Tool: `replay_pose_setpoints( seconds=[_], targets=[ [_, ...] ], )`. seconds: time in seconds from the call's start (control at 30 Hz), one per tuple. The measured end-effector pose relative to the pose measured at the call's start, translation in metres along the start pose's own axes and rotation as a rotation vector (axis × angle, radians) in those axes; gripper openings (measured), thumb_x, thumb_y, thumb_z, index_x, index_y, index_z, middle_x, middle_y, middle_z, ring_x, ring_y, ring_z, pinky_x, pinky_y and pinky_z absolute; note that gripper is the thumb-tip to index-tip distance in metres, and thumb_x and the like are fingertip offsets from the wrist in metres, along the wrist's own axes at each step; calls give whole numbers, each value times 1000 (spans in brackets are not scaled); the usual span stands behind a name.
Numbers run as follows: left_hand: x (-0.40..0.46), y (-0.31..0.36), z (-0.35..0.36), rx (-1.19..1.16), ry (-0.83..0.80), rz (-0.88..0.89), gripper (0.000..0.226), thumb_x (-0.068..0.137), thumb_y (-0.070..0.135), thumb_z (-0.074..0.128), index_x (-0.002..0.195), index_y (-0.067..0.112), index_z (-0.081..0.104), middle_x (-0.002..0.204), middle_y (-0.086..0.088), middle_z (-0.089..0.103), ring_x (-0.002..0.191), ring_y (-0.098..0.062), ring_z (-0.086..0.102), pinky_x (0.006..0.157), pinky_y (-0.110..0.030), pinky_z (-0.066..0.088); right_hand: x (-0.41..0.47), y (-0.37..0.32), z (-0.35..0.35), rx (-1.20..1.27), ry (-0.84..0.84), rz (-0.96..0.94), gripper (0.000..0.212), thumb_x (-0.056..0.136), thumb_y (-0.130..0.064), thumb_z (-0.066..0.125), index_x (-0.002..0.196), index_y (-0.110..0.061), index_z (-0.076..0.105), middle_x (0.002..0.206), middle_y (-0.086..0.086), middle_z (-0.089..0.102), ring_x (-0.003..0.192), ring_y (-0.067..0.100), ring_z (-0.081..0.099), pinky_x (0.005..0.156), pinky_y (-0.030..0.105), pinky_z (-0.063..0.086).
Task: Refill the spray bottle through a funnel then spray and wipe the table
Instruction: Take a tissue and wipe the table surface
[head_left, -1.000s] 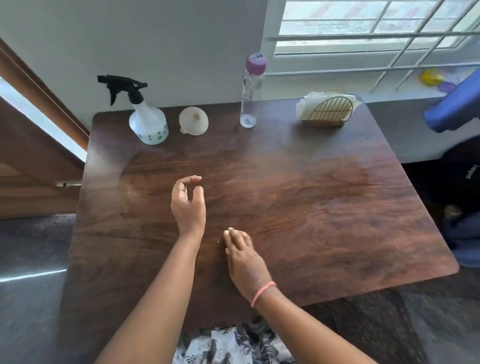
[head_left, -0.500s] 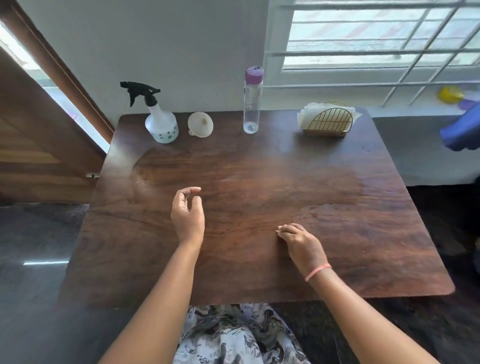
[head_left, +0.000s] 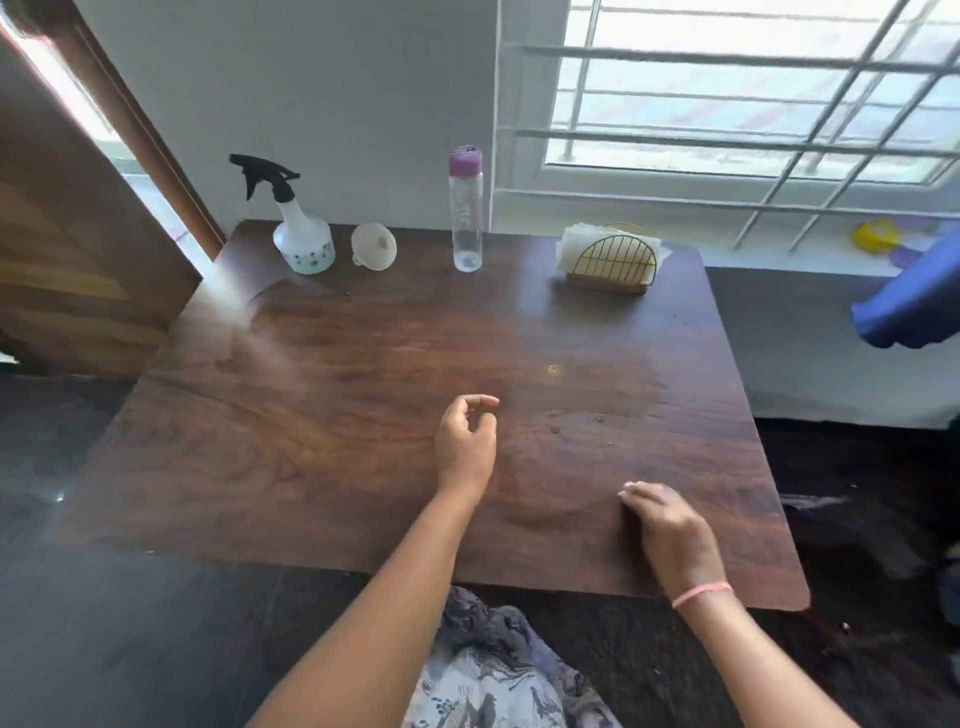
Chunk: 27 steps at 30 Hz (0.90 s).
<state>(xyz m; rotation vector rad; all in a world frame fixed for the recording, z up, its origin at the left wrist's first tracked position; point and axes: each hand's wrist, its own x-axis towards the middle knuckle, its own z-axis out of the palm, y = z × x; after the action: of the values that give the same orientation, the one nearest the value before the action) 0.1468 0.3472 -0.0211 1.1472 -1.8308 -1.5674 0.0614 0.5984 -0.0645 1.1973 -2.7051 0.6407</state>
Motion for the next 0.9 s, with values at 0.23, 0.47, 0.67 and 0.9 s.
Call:
replay_pose_setpoints(
  seconds=[0.23, 0.47, 0.67, 0.9],
  targets=[
    [12, -4, 19, 55, 73, 17, 29, 79, 6, 51, 85, 31, 65, 82, 7, 60, 73, -15, 48, 71, -30, 40, 52, -19, 34, 35, 51, 249, 30, 88, 2, 53, 112, -8, 66, 119, 12, 63, 110, 29, 60, 97, 20, 42],
    [38, 9, 30, 35, 158, -14, 26, 83, 6, 49, 91, 25, 65, 77, 5, 57, 53, -6, 43, 56, -25, 37, 50, -87, 57, -20, -329, -524, 54, 86, -10, 30, 134, -2, 53, 139, 10, 52, 131, 29, 47, 111, 40, 35],
    [56, 9, 33, 23, 240, -82, 26, 82, 8, 48, 94, 23, 66, 70, 7, 54, 47, -6, 39, 54, -28, 36, 103, 32, 14, -58, -102, -69, 42, 76, -5, 42, 103, -6, 73, 107, 8, 71, 106, 24, 56, 78, 39, 59],
    [69, 15, 46, 20, 216, -64, 27, 78, 11, 48, 91, 26, 66, 79, 7, 59, 61, -12, 45, 61, -28, 38, 117, -24, 33, 138, -90, -104, 20, 70, -1, 73, 87, -12, 71, 87, 5, 65, 83, 25, 58, 73, 30, 50]
  ],
)
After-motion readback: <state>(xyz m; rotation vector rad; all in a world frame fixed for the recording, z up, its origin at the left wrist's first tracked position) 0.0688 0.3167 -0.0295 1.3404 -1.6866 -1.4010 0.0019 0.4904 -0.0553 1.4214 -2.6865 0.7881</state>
